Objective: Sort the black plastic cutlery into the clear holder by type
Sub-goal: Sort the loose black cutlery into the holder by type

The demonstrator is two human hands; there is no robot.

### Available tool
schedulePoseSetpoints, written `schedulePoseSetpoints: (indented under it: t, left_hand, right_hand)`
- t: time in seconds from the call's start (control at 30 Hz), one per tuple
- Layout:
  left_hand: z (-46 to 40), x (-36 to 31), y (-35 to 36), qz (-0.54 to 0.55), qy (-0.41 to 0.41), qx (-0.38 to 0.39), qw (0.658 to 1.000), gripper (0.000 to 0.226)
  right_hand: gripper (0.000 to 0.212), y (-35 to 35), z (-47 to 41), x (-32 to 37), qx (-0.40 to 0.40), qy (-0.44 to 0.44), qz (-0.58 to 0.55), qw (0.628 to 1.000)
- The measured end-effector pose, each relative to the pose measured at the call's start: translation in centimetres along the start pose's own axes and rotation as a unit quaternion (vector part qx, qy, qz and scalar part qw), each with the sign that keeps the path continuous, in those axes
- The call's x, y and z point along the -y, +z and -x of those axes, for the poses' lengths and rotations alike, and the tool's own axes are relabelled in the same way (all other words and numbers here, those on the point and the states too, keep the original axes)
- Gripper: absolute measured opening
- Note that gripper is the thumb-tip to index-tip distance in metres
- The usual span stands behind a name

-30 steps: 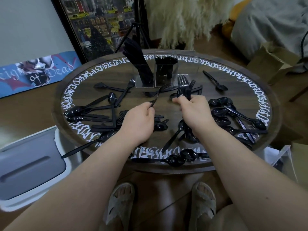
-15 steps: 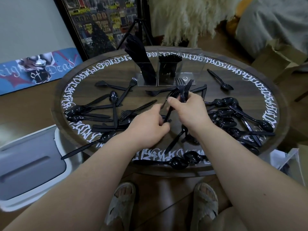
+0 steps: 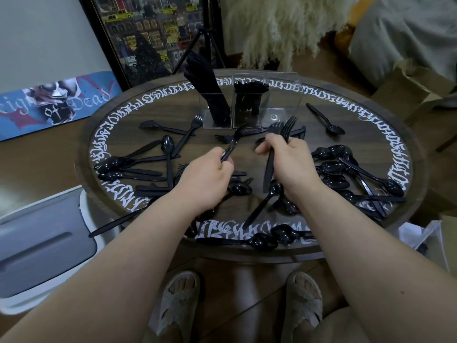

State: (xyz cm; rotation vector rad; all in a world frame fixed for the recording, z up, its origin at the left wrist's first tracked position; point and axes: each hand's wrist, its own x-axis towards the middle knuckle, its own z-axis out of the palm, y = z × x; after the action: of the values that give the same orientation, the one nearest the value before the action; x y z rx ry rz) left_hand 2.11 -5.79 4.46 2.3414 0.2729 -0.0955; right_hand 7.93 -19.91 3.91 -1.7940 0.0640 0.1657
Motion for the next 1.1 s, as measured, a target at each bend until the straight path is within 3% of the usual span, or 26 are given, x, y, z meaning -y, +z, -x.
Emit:
schedulePoseSetpoints:
  t: [0.13, 0.23, 0.4, 0.63, 0.7, 0.83, 1.0, 1.1]
  left_hand:
    - [-0.1, 0.3, 0.2, 0.002, -0.001, -0.009, 1.000, 0.027]
    - [-0.1, 0.1, 0.5, 0.019, 0.008, 0.022, 1.000, 0.027]
    - [0.0, 0.1, 0.8, -0.025, 0.017, 0.079, 0.996, 0.030]
    - [0.1, -0.1, 0.7, -0.042, 0.023, 0.097, 0.994, 0.067]
    - [0.1, -0.2, 0.7, -0.041, 0.020, 0.095, 0.994, 0.056]
    - [-0.2, 0.1, 0.6, -0.068, 0.030, 0.088, 0.993, 0.021]
    - [-0.2, 0.3, 0.1, -0.043, 0.021, 0.064, 0.997, 0.023]
    - [-0.2, 0.3, -0.1, -0.014, 0.008, 0.025, 1.000, 0.026]
  right_hand:
    - [0.014, 0.1, 0.1, -0.1, 0.025, 0.005, -0.007, 1.000]
    - [0.011, 0.7, 0.1, -0.6, 0.053, -0.041, 0.012, 0.998]
    - [0.021, 1.1, 0.0, -0.5, 0.079, -0.017, -0.016, 0.997]
    - [0.030, 1.0, 0.1, -0.6, 0.065, -0.046, 0.006, 0.997]
    - [0.035, 1.1, 0.1, -0.6, 0.063, -0.054, 0.002, 0.997]
    - [0.024, 0.6, 0.3, -0.4, 0.071, -0.044, 0.018, 0.996]
    - [0.031, 0.7, 0.5, 0.1, 0.101, -0.021, 0.004, 0.995]
    - [0.050, 0.7, 0.5, 0.4, 0.115, 0.019, -0.027, 0.993]
